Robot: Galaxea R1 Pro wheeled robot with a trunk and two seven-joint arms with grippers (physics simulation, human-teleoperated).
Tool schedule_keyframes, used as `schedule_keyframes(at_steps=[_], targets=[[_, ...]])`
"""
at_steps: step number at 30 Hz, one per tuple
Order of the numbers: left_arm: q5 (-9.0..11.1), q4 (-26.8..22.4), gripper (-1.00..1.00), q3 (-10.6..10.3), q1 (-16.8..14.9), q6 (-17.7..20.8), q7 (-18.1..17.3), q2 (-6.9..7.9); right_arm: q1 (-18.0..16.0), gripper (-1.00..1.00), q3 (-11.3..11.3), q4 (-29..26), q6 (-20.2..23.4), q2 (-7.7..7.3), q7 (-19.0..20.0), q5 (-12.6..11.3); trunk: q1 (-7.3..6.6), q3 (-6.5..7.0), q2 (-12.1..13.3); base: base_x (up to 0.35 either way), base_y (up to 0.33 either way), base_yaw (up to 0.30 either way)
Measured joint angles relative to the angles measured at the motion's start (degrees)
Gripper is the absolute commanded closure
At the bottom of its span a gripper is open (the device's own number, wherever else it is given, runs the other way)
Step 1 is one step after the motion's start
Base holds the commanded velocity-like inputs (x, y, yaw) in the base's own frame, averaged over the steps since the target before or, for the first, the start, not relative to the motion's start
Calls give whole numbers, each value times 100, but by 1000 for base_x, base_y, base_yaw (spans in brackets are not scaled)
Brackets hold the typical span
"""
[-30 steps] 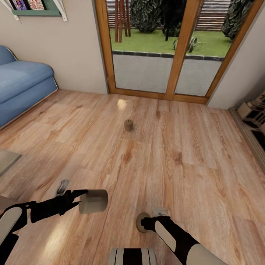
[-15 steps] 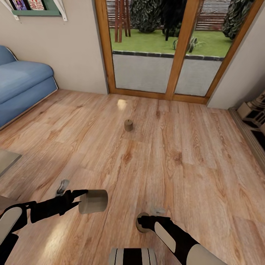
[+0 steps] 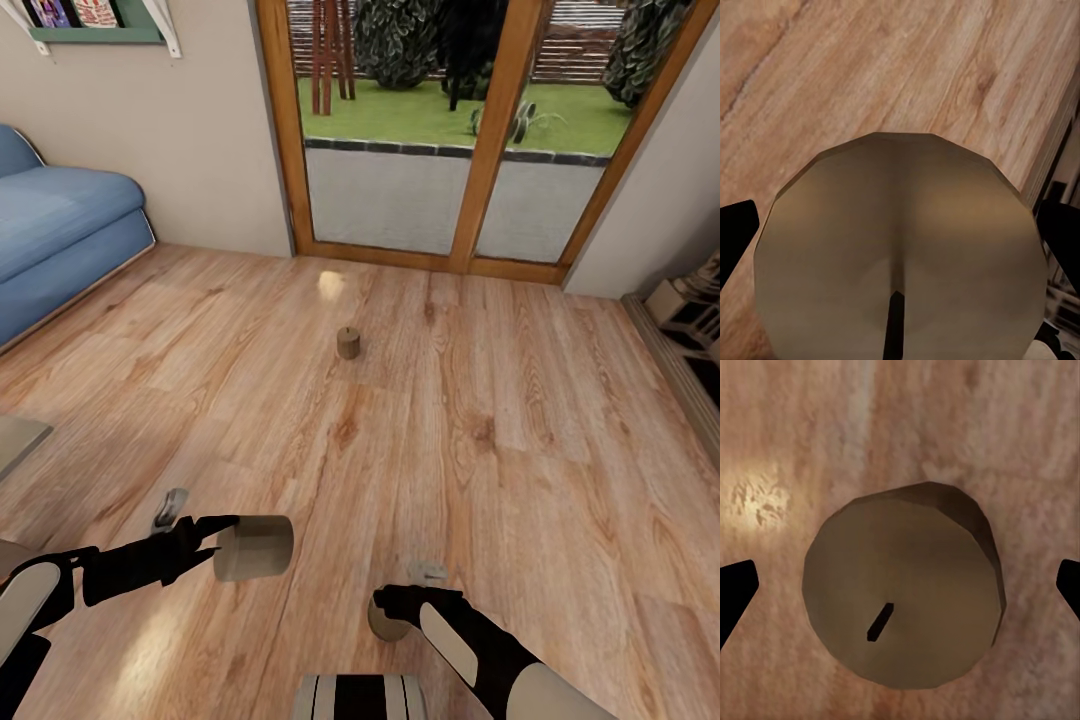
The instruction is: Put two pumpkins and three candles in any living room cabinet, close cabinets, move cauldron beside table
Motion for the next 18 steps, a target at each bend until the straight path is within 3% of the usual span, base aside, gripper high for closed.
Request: schedule_keyframes(at_steps=[13,18], targets=[[-5,0,100,0,-2,-2,4,-9,0,-100,0,3,-1,0,4,-1,0,0,0,21,16,0],[-26,0,100,0,-3,-6,3,-9,0,-100,0,1,-8,0,6,-1,10,-89,-5,0,0,0]])
